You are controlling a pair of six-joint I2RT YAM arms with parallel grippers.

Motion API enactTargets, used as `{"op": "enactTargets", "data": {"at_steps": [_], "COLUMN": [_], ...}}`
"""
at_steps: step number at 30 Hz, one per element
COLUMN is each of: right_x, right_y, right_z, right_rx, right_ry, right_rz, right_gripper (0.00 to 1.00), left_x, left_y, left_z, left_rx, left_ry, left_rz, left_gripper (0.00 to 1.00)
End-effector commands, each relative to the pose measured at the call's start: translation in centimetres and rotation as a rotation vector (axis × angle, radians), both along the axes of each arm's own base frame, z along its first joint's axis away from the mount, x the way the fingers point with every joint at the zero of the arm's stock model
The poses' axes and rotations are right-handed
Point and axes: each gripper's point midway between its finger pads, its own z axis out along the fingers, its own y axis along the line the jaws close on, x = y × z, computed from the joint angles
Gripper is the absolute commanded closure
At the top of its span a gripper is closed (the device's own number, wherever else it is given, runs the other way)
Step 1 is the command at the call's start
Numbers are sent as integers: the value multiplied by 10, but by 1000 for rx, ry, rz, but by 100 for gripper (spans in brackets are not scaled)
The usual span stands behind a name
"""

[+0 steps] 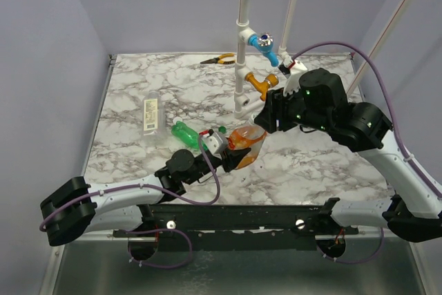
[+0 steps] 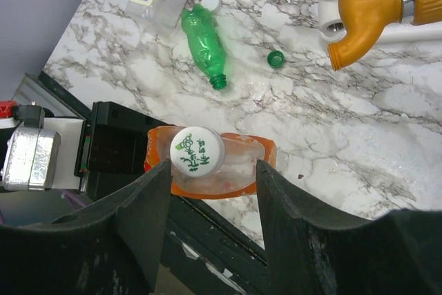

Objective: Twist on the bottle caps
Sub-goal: Screw the bottle cap onto the plastic bottle.

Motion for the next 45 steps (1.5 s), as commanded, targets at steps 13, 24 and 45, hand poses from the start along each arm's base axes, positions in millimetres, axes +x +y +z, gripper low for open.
{"op": "enactTargets", "data": {"at_steps": [13, 24, 45], "right_x": [3, 2, -3], "right_y": [12, 15, 16], "right_z": [-6, -10, -16], "right_rx": [-17, -18, -15], "right_ry": [-4, 16, 60], "right_rz": [46, 53, 57], "right_gripper": [51, 56, 62], "left_x": [-11, -12, -12], "left_y": [-1, -2, -4], "left_z": [-1, -1, 2], "left_rx": [0, 0, -2], "left_ry": [19, 20, 17], "left_rz": [-62, -65, -70], "left_gripper": [100, 100, 100]}}
